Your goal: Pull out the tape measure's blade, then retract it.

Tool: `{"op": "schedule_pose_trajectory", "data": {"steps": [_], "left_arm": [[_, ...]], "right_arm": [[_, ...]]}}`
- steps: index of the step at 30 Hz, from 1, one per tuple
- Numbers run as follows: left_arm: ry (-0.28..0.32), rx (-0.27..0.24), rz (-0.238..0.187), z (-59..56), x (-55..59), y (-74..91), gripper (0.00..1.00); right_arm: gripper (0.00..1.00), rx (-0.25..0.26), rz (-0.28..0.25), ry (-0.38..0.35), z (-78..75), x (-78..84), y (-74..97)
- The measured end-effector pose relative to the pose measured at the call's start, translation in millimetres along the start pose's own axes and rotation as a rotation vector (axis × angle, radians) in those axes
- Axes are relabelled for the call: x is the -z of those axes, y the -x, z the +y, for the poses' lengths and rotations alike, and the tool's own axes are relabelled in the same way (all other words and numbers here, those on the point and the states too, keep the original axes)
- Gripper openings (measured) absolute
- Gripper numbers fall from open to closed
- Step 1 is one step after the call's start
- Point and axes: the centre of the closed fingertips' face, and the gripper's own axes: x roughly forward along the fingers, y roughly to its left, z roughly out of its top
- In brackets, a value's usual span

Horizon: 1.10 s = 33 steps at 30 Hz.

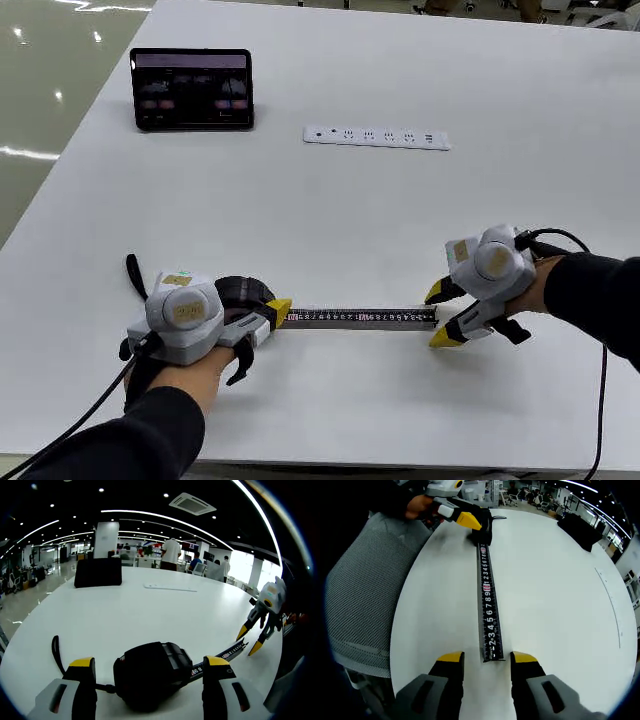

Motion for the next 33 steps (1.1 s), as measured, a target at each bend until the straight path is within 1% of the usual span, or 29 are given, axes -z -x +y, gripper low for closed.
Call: {"op": "schedule_pose_trajectory", "data": {"steps": [2,5,9,10,12,14,18,20,23,25,29,31,33], "left_arm": [[0.008,0.002,-0.001,-0.2,0.1,0.1,0.83],[0.015,0.001,0.001,0.8,0.1,-1.0,0.82],[0.020,0.001,0.008,0.7,2.8,-2.4,0.80],[0.023,0.001,0.011,0.6,3.7,-3.1,0.79],[0.032,0.001,0.020,-0.1,6.1,-3.9,0.78],[0.038,0.009,0.029,-2.5,8.0,-4.1,0.76],[0.038,0.015,0.036,-4.9,9.4,-4.4,0.72],[0.043,0.016,0.036,-4.9,9.6,-4.3,0.69],[0.059,0.011,0.053,-3.5,13.5,-4.8,0.65],[0.067,0.015,0.057,-5.0,14.0,-4.8,0.64],[0.028,0.003,0.065,-6.9,13.0,-4.5,0.62],[0.022,-0.001,0.079,-6.2,13.8,-4.9,0.61],[0.008,-0.005,0.085,-6.0,14.4,-4.6,0.61]], "right_arm": [[0.28,0.011,-0.006,-0.007,-4.5,-0.4,1.7],[0.21,0.009,-0.007,-0.008,-3.0,0.2,1.9],[0.19,0.018,-0.003,-0.005,-1.6,-0.5,1.5],[0.17,0.017,-0.003,-0.010,-0.2,-0.8,1.3],[0.12,0.014,-0.002,0.006,4.3,-1.8,0.4],[0.12,0.019,0.004,0.003,5.0,-1.7,0.3],[0.12,0.024,-0.007,-0.012,4.7,-1.6,0.6],[0.12,0.025,-0.012,-0.022,4.4,-1.1,0.7],[0.12,0.031,-0.015,-0.023,4.2,-1.0,0.6],[0.12,0.032,-0.015,-0.031,4.2,-1.0,0.8],[0.12,0.033,-0.008,-0.035,3.8,-1.1,0.7],[0.12,0.038,-0.005,-0.069,3.2,-1.0,0.7],[0.11,0.042,-0.006,-0.063,1.8,-0.3,0.3]]}}
